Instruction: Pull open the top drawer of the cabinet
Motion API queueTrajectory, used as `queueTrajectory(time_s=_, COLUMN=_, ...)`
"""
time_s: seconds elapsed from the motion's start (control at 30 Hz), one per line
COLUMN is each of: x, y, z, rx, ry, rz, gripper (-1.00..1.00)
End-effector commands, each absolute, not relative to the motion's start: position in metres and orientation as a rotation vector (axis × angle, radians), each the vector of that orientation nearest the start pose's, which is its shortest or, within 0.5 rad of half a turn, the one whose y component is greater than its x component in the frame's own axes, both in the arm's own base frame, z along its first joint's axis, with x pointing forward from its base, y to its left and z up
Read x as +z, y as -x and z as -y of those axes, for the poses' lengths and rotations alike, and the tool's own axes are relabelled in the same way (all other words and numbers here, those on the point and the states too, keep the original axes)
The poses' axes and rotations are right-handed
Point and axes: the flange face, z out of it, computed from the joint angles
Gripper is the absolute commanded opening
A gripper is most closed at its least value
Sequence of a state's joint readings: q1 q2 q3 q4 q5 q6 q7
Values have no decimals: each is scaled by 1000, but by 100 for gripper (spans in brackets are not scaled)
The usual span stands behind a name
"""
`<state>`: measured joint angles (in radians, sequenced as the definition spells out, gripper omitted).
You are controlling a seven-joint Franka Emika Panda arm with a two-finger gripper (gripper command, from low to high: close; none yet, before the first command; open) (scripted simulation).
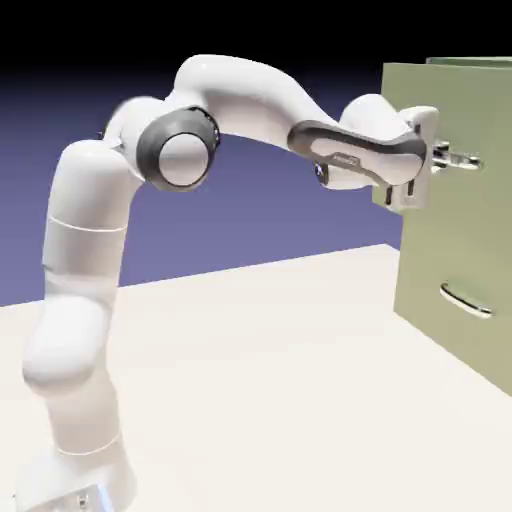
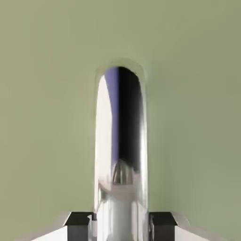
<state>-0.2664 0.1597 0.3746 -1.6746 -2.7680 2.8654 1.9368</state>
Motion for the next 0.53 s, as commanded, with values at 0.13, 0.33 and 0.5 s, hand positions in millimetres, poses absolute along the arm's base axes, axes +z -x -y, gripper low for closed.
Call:
queueTrajectory(time_s=0.13, x=536, y=-579, z=-72, rx=1761, ry=-1760, rz=-730, gripper=-100)
queueTrajectory(time_s=0.33, x=536, y=-513, z=-72, rx=1761, ry=-1760, rz=-730, gripper=-100)
queueTrajectory(time_s=0.5, x=537, y=-489, z=-72, rx=1760, ry=-1760, rz=-731, gripper=100)
